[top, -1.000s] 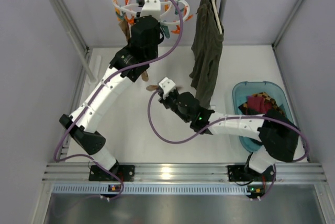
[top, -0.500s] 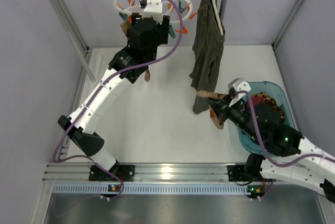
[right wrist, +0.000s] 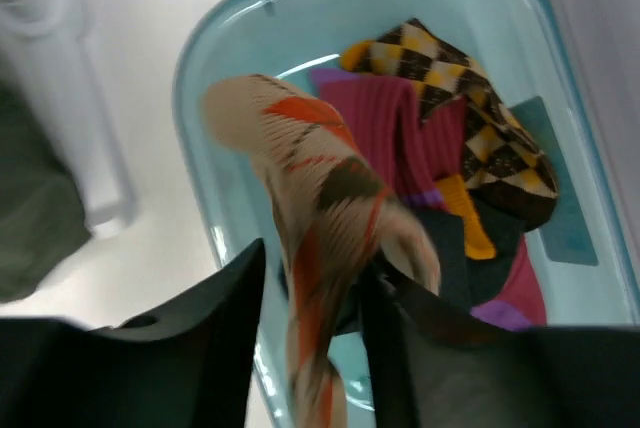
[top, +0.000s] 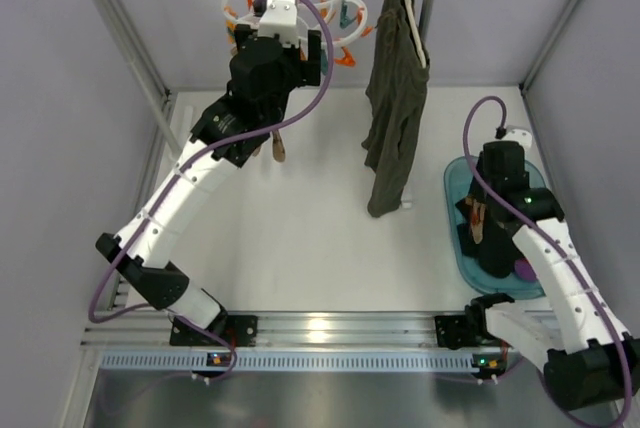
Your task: Remove the socks clipped to the hanger
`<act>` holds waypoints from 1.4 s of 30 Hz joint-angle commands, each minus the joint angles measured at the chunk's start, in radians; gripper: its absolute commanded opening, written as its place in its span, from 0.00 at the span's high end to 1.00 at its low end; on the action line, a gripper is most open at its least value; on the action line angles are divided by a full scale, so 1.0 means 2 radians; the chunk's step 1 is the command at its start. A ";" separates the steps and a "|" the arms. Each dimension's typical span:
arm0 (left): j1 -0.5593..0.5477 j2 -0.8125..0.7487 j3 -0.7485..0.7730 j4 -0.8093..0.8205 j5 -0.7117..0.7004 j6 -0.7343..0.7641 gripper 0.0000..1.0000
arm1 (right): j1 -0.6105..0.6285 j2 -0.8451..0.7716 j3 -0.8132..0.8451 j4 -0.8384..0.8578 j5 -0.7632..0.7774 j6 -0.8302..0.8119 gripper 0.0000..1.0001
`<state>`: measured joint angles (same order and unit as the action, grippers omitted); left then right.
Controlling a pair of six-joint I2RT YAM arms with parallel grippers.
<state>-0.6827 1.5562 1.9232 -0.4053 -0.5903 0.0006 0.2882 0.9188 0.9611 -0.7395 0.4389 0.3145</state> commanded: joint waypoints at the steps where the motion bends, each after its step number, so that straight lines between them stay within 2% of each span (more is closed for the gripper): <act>1: -0.001 -0.032 -0.008 0.013 0.014 -0.015 0.07 | -0.068 0.031 -0.006 0.008 -0.064 -0.005 0.57; 2: -0.001 -0.033 -0.010 0.013 0.015 -0.014 0.07 | -0.070 0.037 -0.006 0.008 -0.060 -0.002 0.51; 4: -0.001 -0.036 -0.012 0.013 0.015 -0.010 0.06 | -0.070 0.035 -0.003 0.001 -0.050 0.011 0.18; 6: -0.001 -0.039 -0.013 0.014 0.015 -0.007 0.06 | -0.071 0.023 0.005 -0.002 -0.058 0.007 0.02; 7: -0.001 -0.040 -0.014 0.014 0.014 -0.005 0.06 | -0.070 0.007 0.011 -0.009 -0.071 0.003 0.01; 9: -0.001 -0.043 -0.013 0.013 0.017 -0.005 0.05 | -0.069 -0.015 0.026 -0.005 -0.155 -0.005 0.00; 10: -0.001 -0.044 -0.013 0.015 0.017 -0.005 0.05 | -0.063 -0.049 0.024 0.033 -0.206 -0.006 0.01; 11: -0.001 -0.044 -0.014 0.014 0.018 -0.005 0.05 | -0.058 -0.070 0.017 0.069 -0.335 -0.003 0.01; 12: -0.001 -0.045 -0.012 0.014 0.020 -0.005 0.04 | -0.054 -0.090 -0.011 0.112 -0.402 0.021 0.01; 13: 0.000 -0.044 -0.011 0.015 0.024 -0.005 0.04 | -0.040 -0.125 -0.030 0.162 -0.458 0.045 0.01; 14: 0.000 -0.043 -0.011 0.013 0.025 0.008 0.04 | -0.027 -0.139 -0.061 0.269 -0.516 0.094 0.01; 15: 0.000 -0.044 -0.011 0.013 0.027 0.009 0.03 | -0.010 -0.152 -0.070 0.303 -0.525 0.104 0.01; 16: -0.001 -0.046 -0.012 0.013 0.029 0.008 0.03 | 0.043 -0.153 -0.071 0.326 -0.522 0.103 0.01; 17: 0.000 -0.049 -0.014 0.014 0.032 0.007 0.02 | 0.076 -0.149 -0.050 0.309 -0.477 0.073 0.01; 18: 0.000 -0.052 -0.017 0.014 0.033 0.008 0.02 | 0.140 -0.132 -0.027 0.293 -0.441 0.044 0.01; 20: 0.000 -0.053 -0.017 0.015 0.034 0.008 0.02 | 0.198 -0.103 -0.002 0.288 -0.416 0.025 0.01; 21: 0.000 -0.054 -0.017 0.014 0.034 0.009 0.02 | 0.221 -0.061 0.013 0.285 -0.410 0.009 0.00; 23: 0.000 -0.050 -0.013 0.016 0.032 0.011 0.02 | 0.295 -0.008 0.080 0.244 -0.341 -0.036 0.00; 24: 0.000 -0.047 -0.010 0.015 0.032 0.011 0.02 | 0.343 0.047 0.103 0.238 -0.310 -0.047 0.00; 26: 0.001 -0.043 -0.004 0.015 0.037 0.011 0.02 | 0.374 0.125 0.153 0.252 -0.237 -0.067 0.00; 29: 0.002 -0.043 -0.002 0.014 0.043 0.008 0.02 | 0.384 0.192 0.184 0.306 -0.149 -0.078 0.01; 31: 0.002 -0.040 -0.001 0.015 0.047 0.005 0.02 | 0.383 0.250 0.191 0.379 -0.091 -0.103 0.01; 33: 0.002 -0.037 0.002 0.015 0.049 0.007 0.02 | 0.380 0.306 0.212 0.416 -0.072 -0.121 0.00; 37: 0.002 -0.033 0.004 0.015 0.044 0.007 0.02 | 0.355 0.385 0.257 0.475 -0.081 -0.133 0.01; 42: 0.003 -0.018 0.019 0.016 0.047 0.006 0.02 | 0.318 0.460 0.276 0.538 -0.099 -0.137 0.09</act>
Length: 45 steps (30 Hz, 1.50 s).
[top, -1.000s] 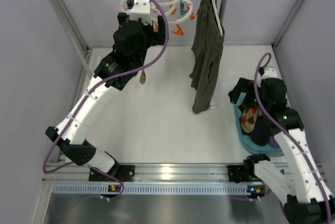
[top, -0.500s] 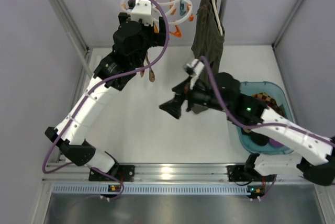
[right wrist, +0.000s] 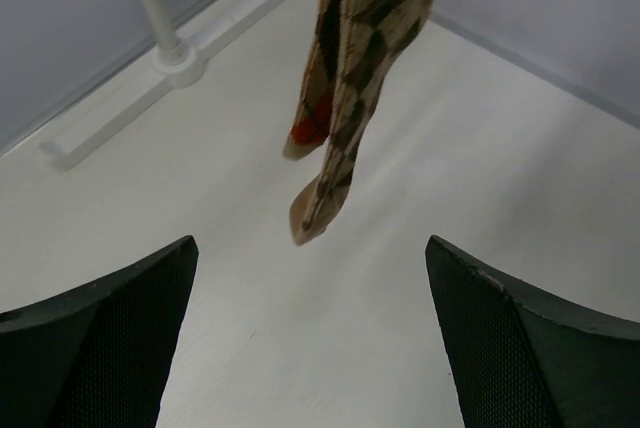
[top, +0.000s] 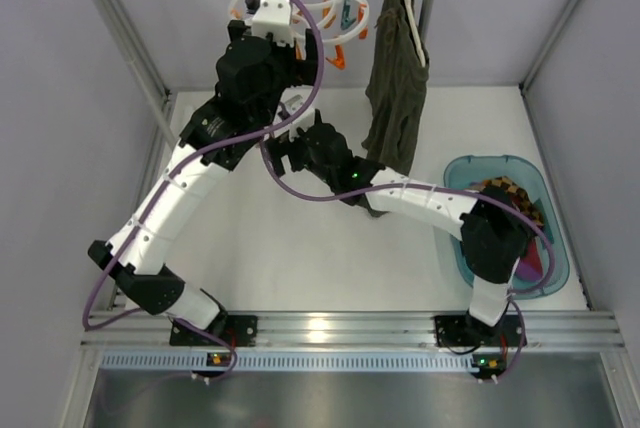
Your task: Remove the socks clipped to the hanger
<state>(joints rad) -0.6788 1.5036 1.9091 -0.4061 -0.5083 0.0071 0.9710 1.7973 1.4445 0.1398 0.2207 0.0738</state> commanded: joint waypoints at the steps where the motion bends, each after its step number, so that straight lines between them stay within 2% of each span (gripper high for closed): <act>1: 0.001 0.015 0.029 0.016 0.006 0.003 0.02 | -0.025 0.031 0.039 0.104 0.009 -0.022 0.09; 4: 0.001 0.020 0.035 0.016 0.009 -0.001 0.02 | -0.031 0.079 0.085 0.103 0.005 -0.028 0.12; 8: 0.001 0.027 0.041 0.015 0.013 -0.001 0.02 | -0.039 0.138 0.131 0.097 0.031 -0.029 0.23; 12: 0.001 0.035 0.040 0.016 0.013 -0.001 0.02 | -0.045 0.165 0.164 0.092 0.058 -0.048 0.28; 16: 0.001 0.041 0.043 0.016 0.010 -0.001 0.02 | -0.049 0.163 0.160 0.094 0.042 -0.050 0.29; 22: 0.001 0.042 0.043 0.016 0.010 -0.002 0.02 | -0.051 0.110 0.086 0.120 -0.004 -0.045 0.30; 25: 0.001 0.044 0.041 0.016 0.010 -0.001 0.02 | -0.058 0.092 0.073 0.120 -0.030 -0.040 0.37; 31: 0.001 0.045 0.040 0.016 0.011 -0.001 0.02 | -0.061 0.086 0.069 0.115 -0.045 -0.040 0.42; 34: 0.001 0.047 0.040 0.016 0.015 -0.017 0.02 | -0.066 0.092 0.085 0.103 -0.045 -0.042 0.48; 38: 0.001 0.047 0.038 0.015 0.011 -0.016 0.02 | -0.071 0.084 0.080 0.110 -0.049 -0.042 0.49; 45: 0.001 0.044 0.033 0.016 0.015 -0.023 0.02 | -0.073 0.135 0.141 0.099 -0.016 -0.055 0.59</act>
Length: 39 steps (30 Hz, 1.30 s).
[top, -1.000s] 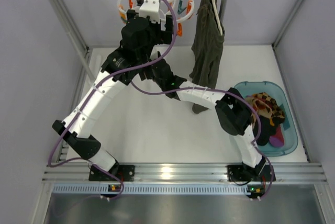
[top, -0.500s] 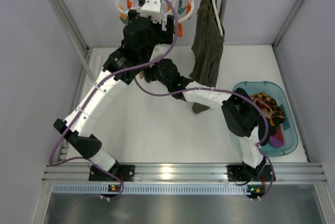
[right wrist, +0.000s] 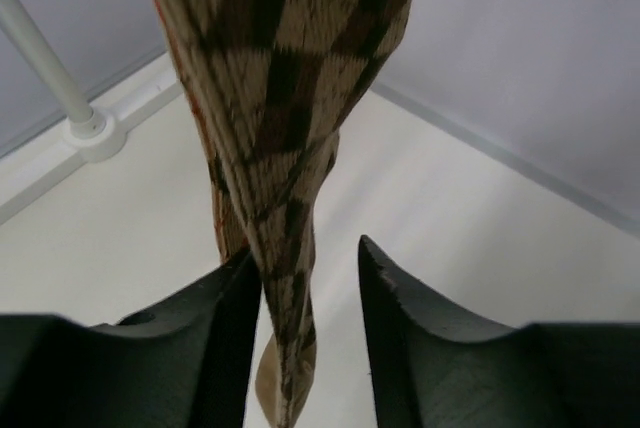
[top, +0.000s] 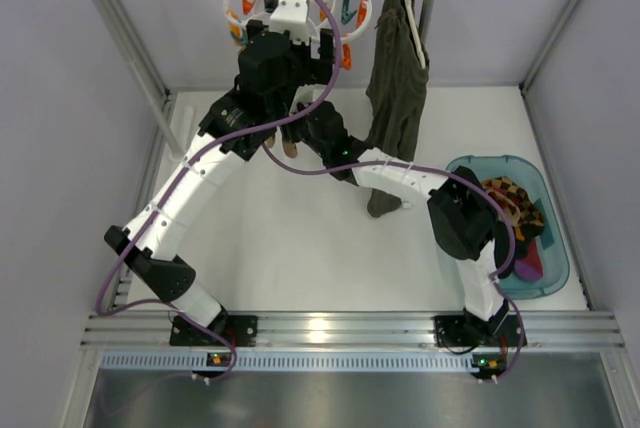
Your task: Remove the socks clipped to the hanger
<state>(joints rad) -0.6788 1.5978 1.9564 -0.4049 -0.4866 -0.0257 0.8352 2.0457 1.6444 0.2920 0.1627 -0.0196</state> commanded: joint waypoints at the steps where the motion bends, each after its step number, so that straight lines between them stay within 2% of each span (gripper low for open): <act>1: 0.001 -0.006 0.010 0.015 0.004 -0.006 0.02 | -0.006 0.013 0.044 0.023 0.013 -0.009 0.63; 4: 0.001 -0.010 0.009 0.015 0.005 -0.006 0.02 | -0.007 0.019 0.048 0.029 0.005 -0.007 0.71; 5: 0.001 -0.014 0.009 0.015 0.005 -0.006 0.02 | -0.007 0.017 0.048 0.035 0.004 -0.008 0.77; 9: 0.001 -0.019 0.004 0.015 0.007 -0.008 0.02 | -0.007 0.016 0.041 0.051 -0.012 0.000 0.86; 12: 0.001 -0.018 0.004 0.015 0.006 -0.009 0.02 | -0.007 0.026 0.053 0.043 -0.021 0.003 0.84; 14: 0.001 -0.020 0.003 0.015 0.007 -0.010 0.02 | -0.006 0.032 0.054 0.043 -0.022 0.005 0.87; 15: 0.001 -0.024 0.000 0.015 0.009 -0.011 0.02 | -0.007 0.033 0.056 0.043 -0.019 0.006 0.89; 16: 0.001 -0.028 -0.003 0.014 0.010 -0.013 0.02 | -0.006 0.033 0.055 0.043 -0.019 0.007 1.00; 21: 0.000 -0.075 -0.058 0.014 0.031 -0.044 0.02 | -0.007 -0.002 0.006 0.073 -0.025 0.036 1.00; 25: 0.000 -0.131 -0.104 0.014 0.016 -0.066 0.02 | -0.007 -0.023 -0.005 0.072 -0.044 0.040 1.00; 31: 0.000 -0.216 -0.179 0.014 -0.060 -0.078 0.02 | -0.014 -0.026 0.000 0.053 -0.078 0.044 1.00; 34: 0.003 -0.229 -0.204 0.013 -0.099 -0.075 0.02 | -0.019 -0.027 0.000 0.050 -0.118 0.055 1.00; 36: 0.010 -0.224 -0.197 0.015 -0.093 -0.077 0.02 | -0.027 -0.028 -0.001 0.050 -0.159 0.070 1.00; 39: 0.052 -0.195 -0.171 0.014 -0.026 -0.089 0.02 | -0.031 -0.032 -0.001 0.043 -0.170 0.076 1.00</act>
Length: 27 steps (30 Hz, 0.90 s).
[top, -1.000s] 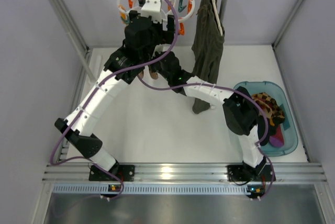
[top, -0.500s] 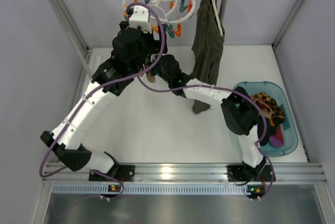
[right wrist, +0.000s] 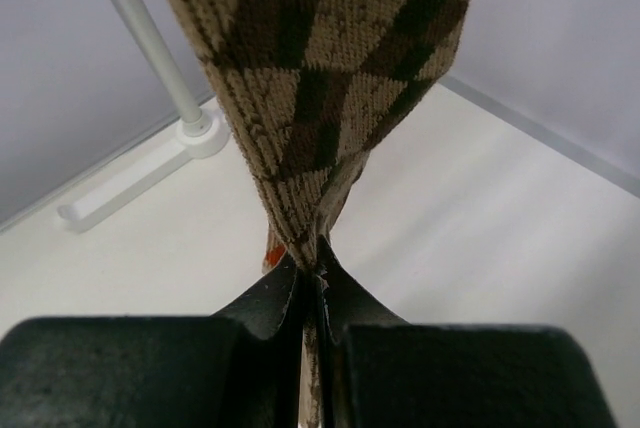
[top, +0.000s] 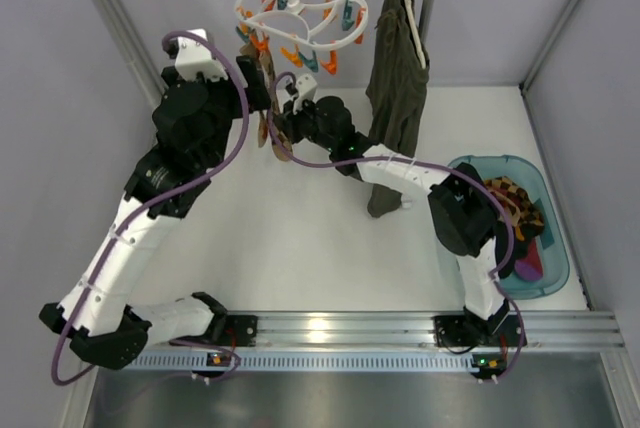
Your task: Remove the socks clipped to the hanger
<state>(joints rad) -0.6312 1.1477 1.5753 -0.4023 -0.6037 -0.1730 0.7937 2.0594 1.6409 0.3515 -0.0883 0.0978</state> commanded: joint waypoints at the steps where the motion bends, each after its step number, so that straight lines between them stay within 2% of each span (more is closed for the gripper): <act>1: 0.055 0.036 0.025 0.013 0.071 -0.020 0.02 | -0.010 -0.042 0.000 0.012 -0.047 0.017 1.00; 3: 0.105 0.059 0.041 0.015 0.123 -0.042 0.02 | -0.010 -0.048 -0.001 0.006 -0.053 0.018 1.00; 6: 0.140 0.094 0.067 0.027 0.162 -0.040 0.06 | -0.010 -0.056 -0.005 0.001 -0.064 0.018 1.00; 12: 0.141 0.142 0.117 0.032 0.202 -0.042 0.21 | -0.010 -0.067 -0.016 -0.009 -0.069 0.015 1.00; 20: 0.138 0.149 0.118 0.039 0.205 -0.045 0.32 | -0.010 -0.069 -0.030 -0.012 -0.072 0.010 1.00; 27: 0.123 0.162 0.133 0.040 0.181 -0.036 0.33 | -0.010 -0.071 -0.040 -0.006 -0.074 0.009 1.00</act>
<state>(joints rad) -0.3710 1.4586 1.7931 -0.3885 -0.2253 -0.2562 0.7757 1.9762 1.5654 0.3027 -0.2127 0.1238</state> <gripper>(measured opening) 0.670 0.009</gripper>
